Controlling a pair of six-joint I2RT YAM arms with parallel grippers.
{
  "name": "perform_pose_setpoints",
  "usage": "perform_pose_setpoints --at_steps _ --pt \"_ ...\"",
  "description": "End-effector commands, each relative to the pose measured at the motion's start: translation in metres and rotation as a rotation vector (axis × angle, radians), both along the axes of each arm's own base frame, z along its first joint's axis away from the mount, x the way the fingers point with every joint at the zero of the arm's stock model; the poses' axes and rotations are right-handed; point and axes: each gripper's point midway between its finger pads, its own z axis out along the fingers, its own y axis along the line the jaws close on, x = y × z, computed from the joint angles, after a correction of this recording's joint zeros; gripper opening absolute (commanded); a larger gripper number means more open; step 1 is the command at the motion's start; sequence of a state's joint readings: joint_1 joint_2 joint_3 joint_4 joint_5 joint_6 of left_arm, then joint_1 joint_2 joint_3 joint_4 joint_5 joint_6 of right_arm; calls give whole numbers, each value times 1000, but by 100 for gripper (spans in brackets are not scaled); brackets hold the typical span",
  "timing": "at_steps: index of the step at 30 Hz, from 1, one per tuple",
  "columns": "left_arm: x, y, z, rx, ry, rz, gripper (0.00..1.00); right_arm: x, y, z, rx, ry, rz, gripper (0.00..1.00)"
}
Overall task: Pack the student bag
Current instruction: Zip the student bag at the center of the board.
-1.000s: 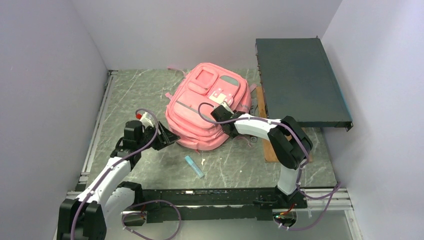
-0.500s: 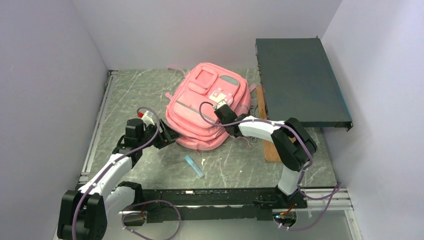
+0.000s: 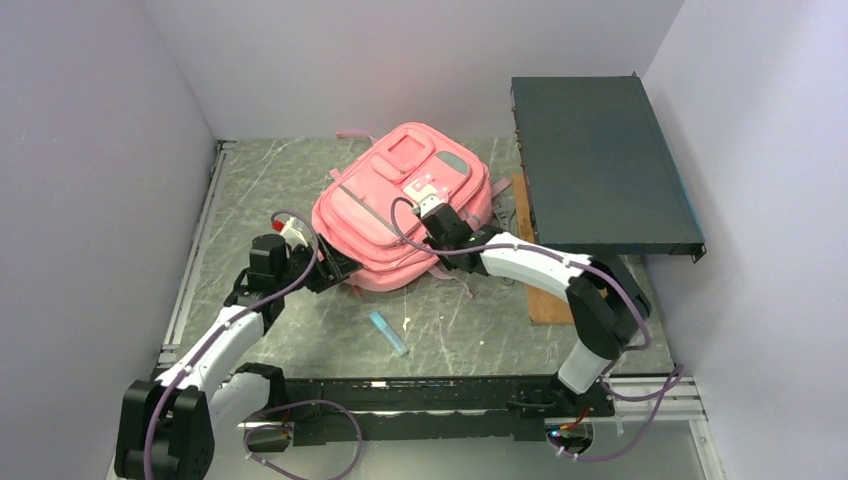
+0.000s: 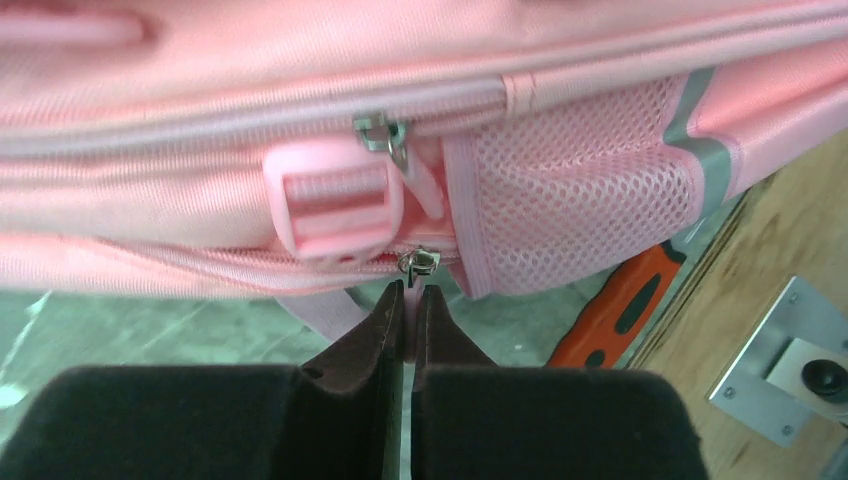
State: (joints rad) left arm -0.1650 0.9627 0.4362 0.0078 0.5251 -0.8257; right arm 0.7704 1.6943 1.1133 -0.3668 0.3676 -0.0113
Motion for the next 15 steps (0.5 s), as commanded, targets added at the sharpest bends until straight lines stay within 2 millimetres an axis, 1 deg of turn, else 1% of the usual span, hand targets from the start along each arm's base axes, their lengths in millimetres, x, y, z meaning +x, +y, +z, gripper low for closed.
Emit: perform_pose_setpoints --at_steps 1,2,3,6,9,13,15 --pt "6 -6 -1 -45 -37 -24 66 -28 14 28 169 45 42 0" --pt "8 -6 -4 -44 -34 -21 65 -37 16 25 199 78 64 0" --pt "10 -7 -7 -42 -29 -18 65 -45 22 28 244 101 91 0" --pt "19 -8 -15 -47 -10 -8 61 -73 51 40 402 194 225 0" --pt "27 -10 -21 -76 2 10 59 -94 83 53 558 285 315 0" --pt "34 -18 -22 -111 7 16 57 -108 130 71 747 361 385 0" --pt "35 -26 -23 -122 13 0 55 -113 150 73 757 378 413 0"
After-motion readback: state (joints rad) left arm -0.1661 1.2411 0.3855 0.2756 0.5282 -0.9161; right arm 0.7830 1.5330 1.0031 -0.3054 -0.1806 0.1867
